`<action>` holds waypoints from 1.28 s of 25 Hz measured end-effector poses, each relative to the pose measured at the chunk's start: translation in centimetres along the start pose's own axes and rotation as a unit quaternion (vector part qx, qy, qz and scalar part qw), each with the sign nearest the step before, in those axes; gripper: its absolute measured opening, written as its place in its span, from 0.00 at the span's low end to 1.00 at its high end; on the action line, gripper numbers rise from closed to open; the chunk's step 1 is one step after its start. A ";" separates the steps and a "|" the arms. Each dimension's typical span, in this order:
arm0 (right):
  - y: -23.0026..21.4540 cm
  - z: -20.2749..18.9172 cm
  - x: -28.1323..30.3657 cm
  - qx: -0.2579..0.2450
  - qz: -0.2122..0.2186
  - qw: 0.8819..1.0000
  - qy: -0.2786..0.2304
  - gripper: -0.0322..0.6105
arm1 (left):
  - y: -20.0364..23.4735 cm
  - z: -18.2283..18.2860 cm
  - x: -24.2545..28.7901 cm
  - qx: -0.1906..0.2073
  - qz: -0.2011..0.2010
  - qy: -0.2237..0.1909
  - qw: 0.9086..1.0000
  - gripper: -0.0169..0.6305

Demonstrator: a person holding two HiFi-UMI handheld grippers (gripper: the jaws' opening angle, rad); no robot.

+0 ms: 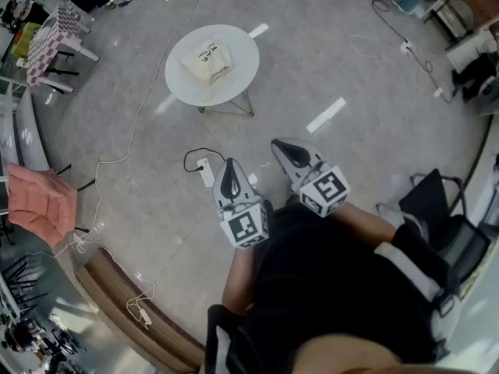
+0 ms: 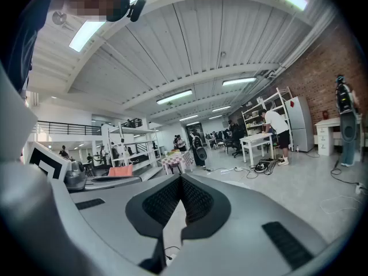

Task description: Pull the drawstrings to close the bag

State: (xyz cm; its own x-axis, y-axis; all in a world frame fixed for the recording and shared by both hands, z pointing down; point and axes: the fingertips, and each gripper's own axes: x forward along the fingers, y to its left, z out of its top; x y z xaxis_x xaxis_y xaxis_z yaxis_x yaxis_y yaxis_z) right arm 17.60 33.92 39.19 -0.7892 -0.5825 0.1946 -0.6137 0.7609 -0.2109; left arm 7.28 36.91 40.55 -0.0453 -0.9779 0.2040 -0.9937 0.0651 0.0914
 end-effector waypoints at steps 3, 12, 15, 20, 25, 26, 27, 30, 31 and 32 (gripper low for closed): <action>0.3 -0.2 0.3 -0.012 0.000 1.000 -0.006 0.04 | 0.4 0.0 -0.2 -0.003 0.000 0.001 1.000 0.02; 1.1 -0.4 1.3 -0.020 -0.008 1.000 -0.002 0.04 | 1.5 -0.1 -0.1 -0.007 -0.009 0.002 1.000 0.02; 1.4 -0.5 2.0 -0.017 -0.016 1.000 -0.009 0.04 | 2.5 -0.4 0.0 -0.008 -0.015 0.005 1.000 0.02; 2.5 -0.5 3.3 -0.003 -0.029 0.999 -0.022 0.04 | 4.4 -0.8 0.1 -0.009 -0.030 0.011 0.999 0.02; 3.7 -1.5 4.7 -0.004 -0.050 0.998 -0.023 0.04 | 6.3 -1.9 0.3 -0.007 -0.052 0.018 0.998 0.02; 3.8 -1.7 4.9 -0.004 -0.055 0.998 -0.022 0.04 | 6.7 -2.1 0.5 -0.005 -0.055 0.019 0.998 0.02; 3.7 -1.9 5.2 -0.004 -0.059 0.998 -0.021 0.04 | 6.9 -2.3 0.8 -0.003 -0.059 0.019 0.998 0.02; 3.2 -2.1 5.7 -0.003 -0.070 0.997 -0.015 0.04 | 7.2 -2.6 1.6 -0.007 -0.065 0.022 0.998 0.02; 2.9 -2.2 5.8 -0.003 -0.072 0.997 -0.013 0.04 | 7.2 -2.8 1.9 -0.007 -0.066 0.026 0.997 0.02; 2.5 -2.3 6.1 -0.002 -0.073 0.997 -0.011 0.04 | 7.2 -3.0 2.2 -0.007 -0.067 0.030 0.997 0.02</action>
State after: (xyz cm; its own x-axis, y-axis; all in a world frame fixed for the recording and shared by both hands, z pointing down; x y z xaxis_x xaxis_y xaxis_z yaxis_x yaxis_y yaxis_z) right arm 11.30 32.96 42.03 -0.6913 -0.6938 0.2018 -0.7225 0.6679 -0.1785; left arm 0.32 35.82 44.58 0.0953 -0.9646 0.2459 -0.9887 -0.0630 0.1360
